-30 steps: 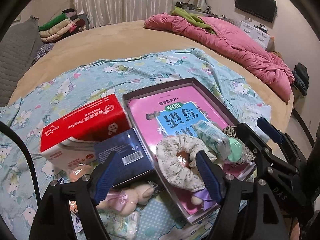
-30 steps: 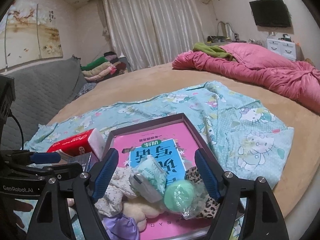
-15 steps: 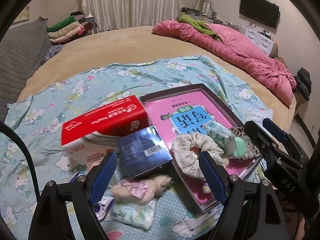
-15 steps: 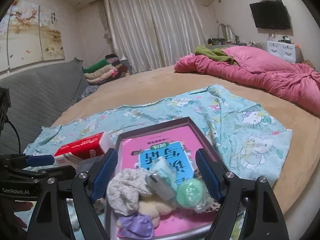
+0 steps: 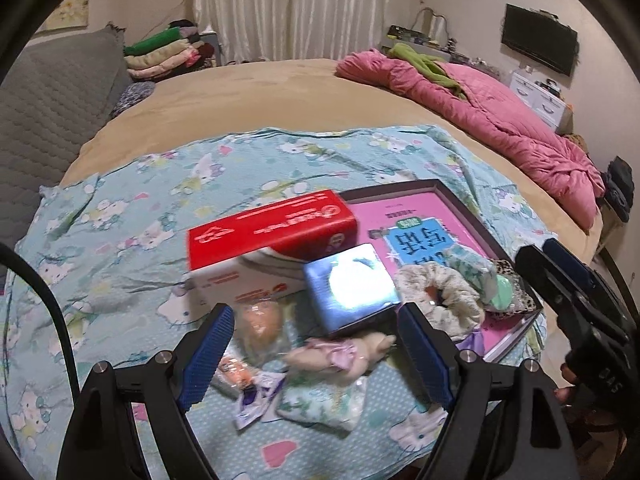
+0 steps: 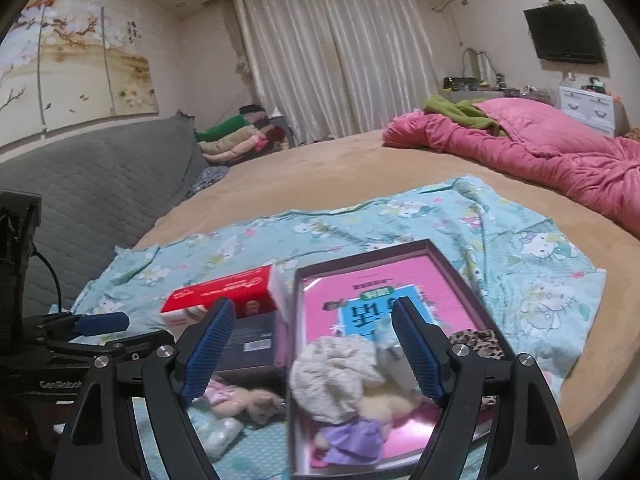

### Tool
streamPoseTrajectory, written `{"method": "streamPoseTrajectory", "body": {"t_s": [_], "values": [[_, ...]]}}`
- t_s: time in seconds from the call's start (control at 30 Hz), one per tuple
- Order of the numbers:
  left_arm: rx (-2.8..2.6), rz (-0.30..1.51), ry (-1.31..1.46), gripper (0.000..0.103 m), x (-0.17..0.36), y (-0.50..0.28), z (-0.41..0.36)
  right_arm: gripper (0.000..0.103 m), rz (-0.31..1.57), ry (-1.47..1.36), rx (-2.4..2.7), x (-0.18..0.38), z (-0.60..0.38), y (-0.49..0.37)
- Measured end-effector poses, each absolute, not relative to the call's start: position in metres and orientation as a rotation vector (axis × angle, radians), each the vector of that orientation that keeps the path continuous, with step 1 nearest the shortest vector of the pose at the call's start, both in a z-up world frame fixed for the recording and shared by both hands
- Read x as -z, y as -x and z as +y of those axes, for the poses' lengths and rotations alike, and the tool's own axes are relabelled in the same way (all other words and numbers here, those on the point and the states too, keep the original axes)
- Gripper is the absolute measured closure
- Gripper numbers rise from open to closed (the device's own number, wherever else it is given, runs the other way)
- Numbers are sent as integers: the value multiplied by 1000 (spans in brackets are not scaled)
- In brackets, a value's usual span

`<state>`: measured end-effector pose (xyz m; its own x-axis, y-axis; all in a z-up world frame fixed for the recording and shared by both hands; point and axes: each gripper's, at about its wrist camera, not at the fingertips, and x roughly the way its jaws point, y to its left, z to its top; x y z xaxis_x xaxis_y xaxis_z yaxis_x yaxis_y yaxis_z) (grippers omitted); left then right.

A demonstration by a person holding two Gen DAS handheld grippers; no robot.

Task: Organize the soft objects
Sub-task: 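Move both open grippers back from the tray toward the remaining pile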

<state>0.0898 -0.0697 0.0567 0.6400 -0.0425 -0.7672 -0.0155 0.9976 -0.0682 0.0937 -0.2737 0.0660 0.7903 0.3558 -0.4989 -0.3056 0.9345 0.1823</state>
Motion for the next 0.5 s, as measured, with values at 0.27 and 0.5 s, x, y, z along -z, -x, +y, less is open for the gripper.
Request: {"method": "streamPoseTrajectory", "body": {"t_s": [0.27,0.5], "values": [[-45,874,132,19,-57,-79,-27,21,573,-63,-394,-74,-249,-85],[-99,876,177,19,-53,-70,14,21,579,-7,-450,-77,-221,-77]]}}
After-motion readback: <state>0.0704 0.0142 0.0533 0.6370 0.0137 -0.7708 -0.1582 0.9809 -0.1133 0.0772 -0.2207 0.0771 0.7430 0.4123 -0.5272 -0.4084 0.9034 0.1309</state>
